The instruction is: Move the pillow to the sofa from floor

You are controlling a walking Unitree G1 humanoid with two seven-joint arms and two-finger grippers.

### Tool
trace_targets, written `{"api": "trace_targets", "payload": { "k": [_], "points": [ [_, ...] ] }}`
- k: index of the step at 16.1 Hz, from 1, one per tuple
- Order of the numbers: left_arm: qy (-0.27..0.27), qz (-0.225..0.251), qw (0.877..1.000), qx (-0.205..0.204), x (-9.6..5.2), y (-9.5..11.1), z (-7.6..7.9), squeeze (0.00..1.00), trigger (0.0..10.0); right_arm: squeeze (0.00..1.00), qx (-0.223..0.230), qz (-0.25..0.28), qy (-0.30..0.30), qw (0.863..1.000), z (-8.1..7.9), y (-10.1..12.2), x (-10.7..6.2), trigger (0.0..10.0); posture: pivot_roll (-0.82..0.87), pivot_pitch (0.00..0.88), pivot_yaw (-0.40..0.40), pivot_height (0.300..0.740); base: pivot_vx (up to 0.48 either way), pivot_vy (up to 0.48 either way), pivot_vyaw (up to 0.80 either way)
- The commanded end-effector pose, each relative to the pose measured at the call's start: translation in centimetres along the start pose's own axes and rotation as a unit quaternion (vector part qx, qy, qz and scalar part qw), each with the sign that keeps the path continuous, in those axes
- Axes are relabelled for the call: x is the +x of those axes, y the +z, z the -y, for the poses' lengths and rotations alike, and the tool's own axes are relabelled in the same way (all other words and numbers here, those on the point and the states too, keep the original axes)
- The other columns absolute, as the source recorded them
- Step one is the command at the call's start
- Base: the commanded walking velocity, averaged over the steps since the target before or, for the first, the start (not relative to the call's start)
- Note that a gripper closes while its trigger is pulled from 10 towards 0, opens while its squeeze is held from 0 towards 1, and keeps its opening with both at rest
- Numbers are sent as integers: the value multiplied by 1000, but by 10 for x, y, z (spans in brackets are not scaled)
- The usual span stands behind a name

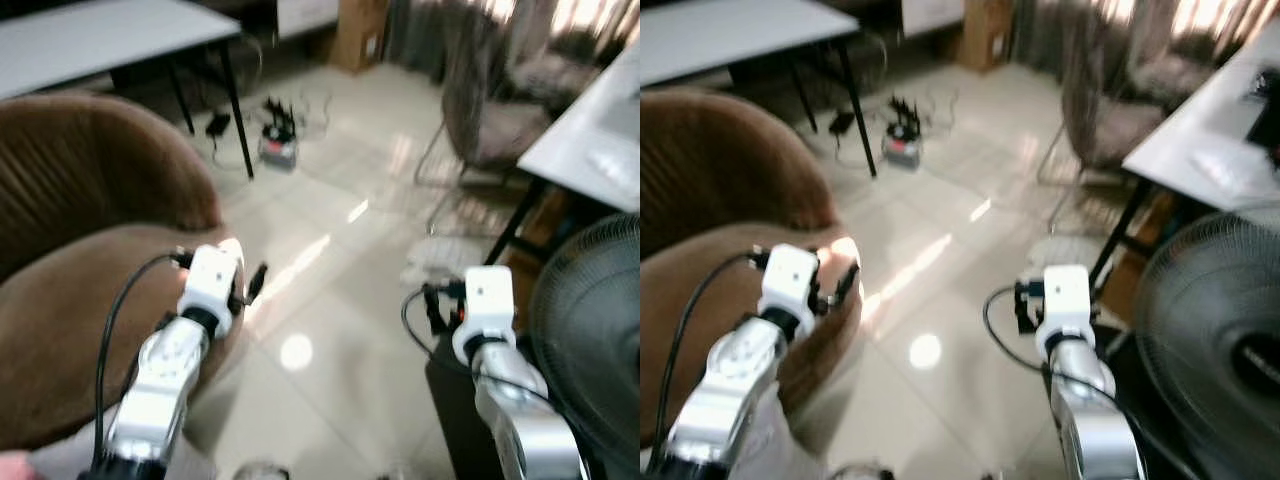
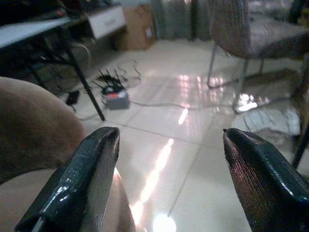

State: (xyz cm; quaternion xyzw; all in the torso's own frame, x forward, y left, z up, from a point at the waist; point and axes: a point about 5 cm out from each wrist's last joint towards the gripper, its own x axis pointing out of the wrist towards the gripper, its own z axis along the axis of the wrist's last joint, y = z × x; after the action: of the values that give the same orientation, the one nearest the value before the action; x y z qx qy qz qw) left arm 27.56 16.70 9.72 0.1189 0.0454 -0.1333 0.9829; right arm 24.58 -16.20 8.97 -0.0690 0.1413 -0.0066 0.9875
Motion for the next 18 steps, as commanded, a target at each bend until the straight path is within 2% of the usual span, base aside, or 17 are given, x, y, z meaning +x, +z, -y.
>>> {"api": "trace_targets", "payload": {
  "k": [1, 5, 10, 14, 18],
  "points": [
    [3, 1, 1000, 5, 0, 0, 1, 0, 10000, 0, -15, 12, 8, 1000, -1, 5, 0, 10000, -21, 56, 28, 740, 0, 0, 800],
    [6, 8, 1000, 16, -1, 4, 1, 0, 10000, 0, -7, 17, 30, 999, -7, 5, 1, 10000, -16, 56, 30, 740, 0, 0, 800],
    [6, 19, 1000, 11, -3, 9, 3, 0, 10000, 0, -8, 31, 70, 997, -14, 7, 1, 10000, -12, 54, 28, 740, 0, 0, 800],
    [25, 30, 999, 5, -7, 11, 3, 0, 10000, 0, -21, 30, 69, 997, -11, 7, 3, 10000, -15, 54, 18, 740, 0, 0, 800],
    [31, 35, 999, 18, -9, 11, 2, 0, 10000, 0, -24, 33, 78, 996, -13, 7, 7, 10000, -13, 54, 14, 740, 0, 0, 800]
  ]
}}
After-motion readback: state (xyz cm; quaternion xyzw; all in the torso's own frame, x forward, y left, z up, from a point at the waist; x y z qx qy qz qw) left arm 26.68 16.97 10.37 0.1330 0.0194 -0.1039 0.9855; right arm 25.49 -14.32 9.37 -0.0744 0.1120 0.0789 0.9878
